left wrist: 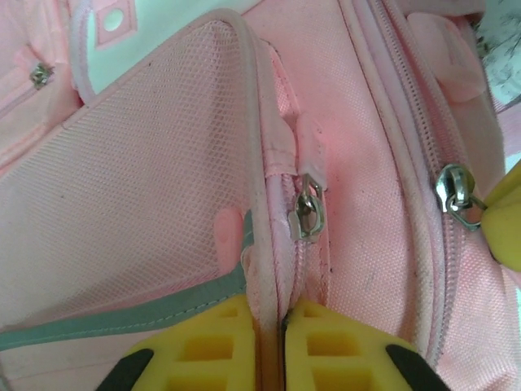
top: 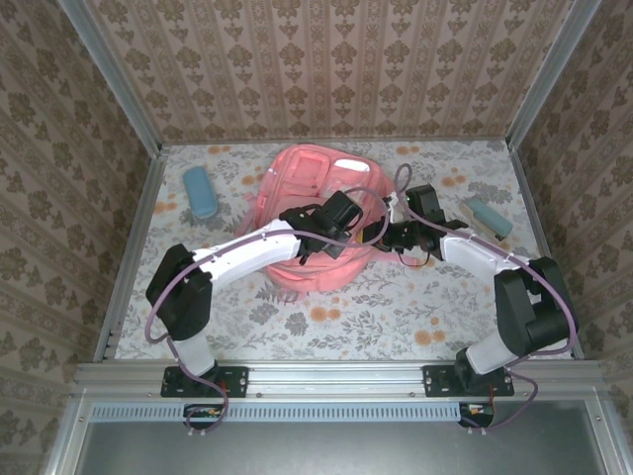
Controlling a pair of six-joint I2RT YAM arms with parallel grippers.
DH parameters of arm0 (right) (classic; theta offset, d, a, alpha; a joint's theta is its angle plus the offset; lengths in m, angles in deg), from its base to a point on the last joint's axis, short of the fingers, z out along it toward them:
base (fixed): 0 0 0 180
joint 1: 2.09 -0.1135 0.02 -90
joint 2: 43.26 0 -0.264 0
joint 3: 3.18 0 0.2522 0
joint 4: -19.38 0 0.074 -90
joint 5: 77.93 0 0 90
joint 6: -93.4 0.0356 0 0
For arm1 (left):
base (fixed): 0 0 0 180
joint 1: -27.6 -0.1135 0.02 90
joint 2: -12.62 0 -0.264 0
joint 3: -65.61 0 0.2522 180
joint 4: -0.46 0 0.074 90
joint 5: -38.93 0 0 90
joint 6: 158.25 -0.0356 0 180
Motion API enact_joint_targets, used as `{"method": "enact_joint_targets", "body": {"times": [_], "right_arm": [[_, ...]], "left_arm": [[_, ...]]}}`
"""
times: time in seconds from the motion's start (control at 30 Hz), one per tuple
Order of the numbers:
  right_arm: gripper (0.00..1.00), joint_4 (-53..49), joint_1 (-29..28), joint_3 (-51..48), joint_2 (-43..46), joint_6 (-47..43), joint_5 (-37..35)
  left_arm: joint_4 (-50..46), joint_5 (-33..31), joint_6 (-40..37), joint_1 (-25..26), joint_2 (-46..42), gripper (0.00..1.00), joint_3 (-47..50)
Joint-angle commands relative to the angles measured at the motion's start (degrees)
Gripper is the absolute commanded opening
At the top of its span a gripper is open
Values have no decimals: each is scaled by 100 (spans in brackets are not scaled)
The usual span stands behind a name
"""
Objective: Pack the student bag
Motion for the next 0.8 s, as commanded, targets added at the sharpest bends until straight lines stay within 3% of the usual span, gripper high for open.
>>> {"method": "enact_joint_targets", "body": {"times": [0.0,0.1,0.27,0.6,0.77], "right_arm": [[6,50,52,-136,284,331,42],[5,154,172,-119,324,484,-56],[1,196,399,44,302,579,-219],[0,90,711,508,-154,449,-181],[0,0,775,494,-128,384,-199]], "left_arm": [[674,879,352,-228,-139,24,-267],[614,1573,310,-413,-329,41,-164],[331,1833,-71,-707,-628,56,121],[151,2460,-1425,-913,-678,59,550],[144,2150,-1842,-904,-297,57,365]]}}
